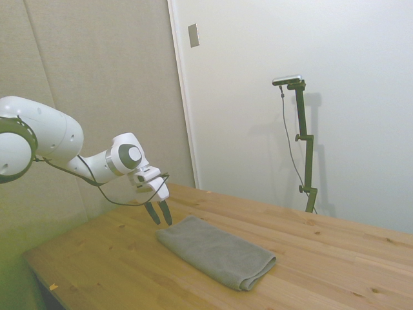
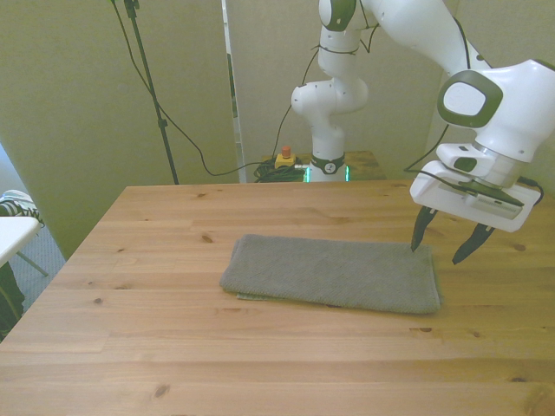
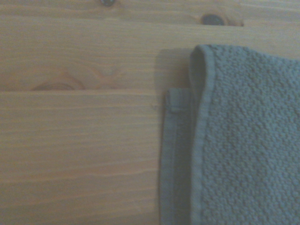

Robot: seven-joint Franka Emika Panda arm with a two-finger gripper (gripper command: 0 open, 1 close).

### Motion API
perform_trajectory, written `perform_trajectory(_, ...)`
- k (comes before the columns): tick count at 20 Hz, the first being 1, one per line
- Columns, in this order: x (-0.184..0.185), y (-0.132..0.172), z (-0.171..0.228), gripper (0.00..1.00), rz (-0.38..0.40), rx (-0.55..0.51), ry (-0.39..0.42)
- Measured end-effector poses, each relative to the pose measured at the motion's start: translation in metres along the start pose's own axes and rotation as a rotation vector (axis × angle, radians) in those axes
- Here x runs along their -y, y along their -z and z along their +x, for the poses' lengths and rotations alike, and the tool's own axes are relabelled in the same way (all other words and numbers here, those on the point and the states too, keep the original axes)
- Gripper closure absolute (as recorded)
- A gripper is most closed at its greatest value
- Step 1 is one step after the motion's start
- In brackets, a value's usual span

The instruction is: Fold the towel

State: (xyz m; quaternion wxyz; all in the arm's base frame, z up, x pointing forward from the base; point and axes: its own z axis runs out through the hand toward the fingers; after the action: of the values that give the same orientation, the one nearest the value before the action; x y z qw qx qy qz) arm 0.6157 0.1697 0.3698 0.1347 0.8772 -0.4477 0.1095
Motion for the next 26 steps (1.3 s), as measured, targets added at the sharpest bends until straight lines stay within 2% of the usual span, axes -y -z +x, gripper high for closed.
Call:
perform_trajectory(11, 0.008, -0.022, 0.014, 0.0, -0.057, -0.046, -0.002)
perform_trajectory(12, 0.007, -0.023, 0.017, 1.0, -0.061, -0.05, -0.004)
perform_trajectory(17, -0.002, -0.032, 0.034, 1.0, -0.087, -0.09, -0.011)
perform_trajectory(26, -0.009, -0.037, 0.032, 1.0, -0.093, -0.11, -0.007)
